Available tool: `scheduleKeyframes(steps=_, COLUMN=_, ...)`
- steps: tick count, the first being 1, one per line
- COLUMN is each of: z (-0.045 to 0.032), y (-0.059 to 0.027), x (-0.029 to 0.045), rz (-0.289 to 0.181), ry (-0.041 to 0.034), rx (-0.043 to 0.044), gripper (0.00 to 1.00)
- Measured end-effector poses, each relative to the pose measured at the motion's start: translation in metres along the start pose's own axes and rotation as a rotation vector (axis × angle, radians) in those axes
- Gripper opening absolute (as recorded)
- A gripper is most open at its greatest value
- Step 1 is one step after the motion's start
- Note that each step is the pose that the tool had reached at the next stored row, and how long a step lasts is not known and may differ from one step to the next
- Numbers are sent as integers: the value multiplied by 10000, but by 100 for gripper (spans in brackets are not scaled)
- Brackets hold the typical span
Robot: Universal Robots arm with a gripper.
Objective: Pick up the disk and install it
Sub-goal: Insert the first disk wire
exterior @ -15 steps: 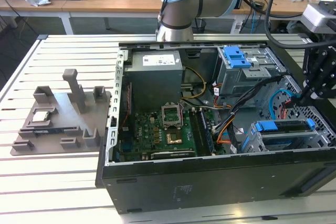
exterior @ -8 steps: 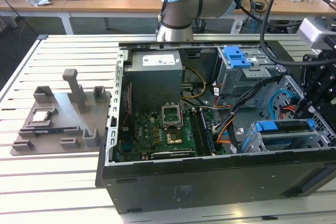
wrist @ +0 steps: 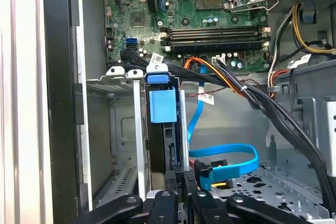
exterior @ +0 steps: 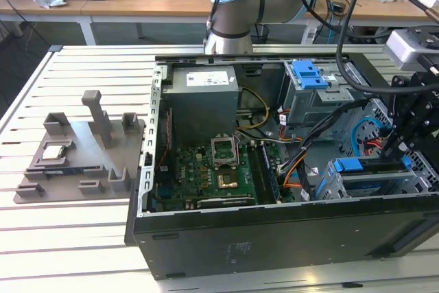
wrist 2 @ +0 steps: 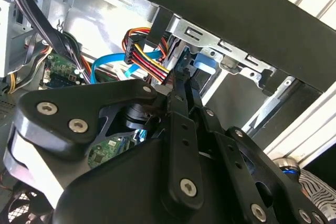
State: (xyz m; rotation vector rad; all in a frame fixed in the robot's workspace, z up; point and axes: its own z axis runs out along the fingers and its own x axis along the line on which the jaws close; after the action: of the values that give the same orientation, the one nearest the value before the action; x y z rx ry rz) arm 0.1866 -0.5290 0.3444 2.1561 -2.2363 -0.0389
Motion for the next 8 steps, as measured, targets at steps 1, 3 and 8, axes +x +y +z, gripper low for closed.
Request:
scheduleKeyframes(steps=1, z=7, y=1, x=0, rz=-5, ry=2, rx=-1, gripper=17)
scheduleKeyframes(steps=3, z=15, y=0, x=3, rz=-20, ry=5, rx=1, gripper=17)
scheduleKeyframes(steps=8, z=23, y=17, x=25, rz=-61, ry=1, rx=1, gripper=17)
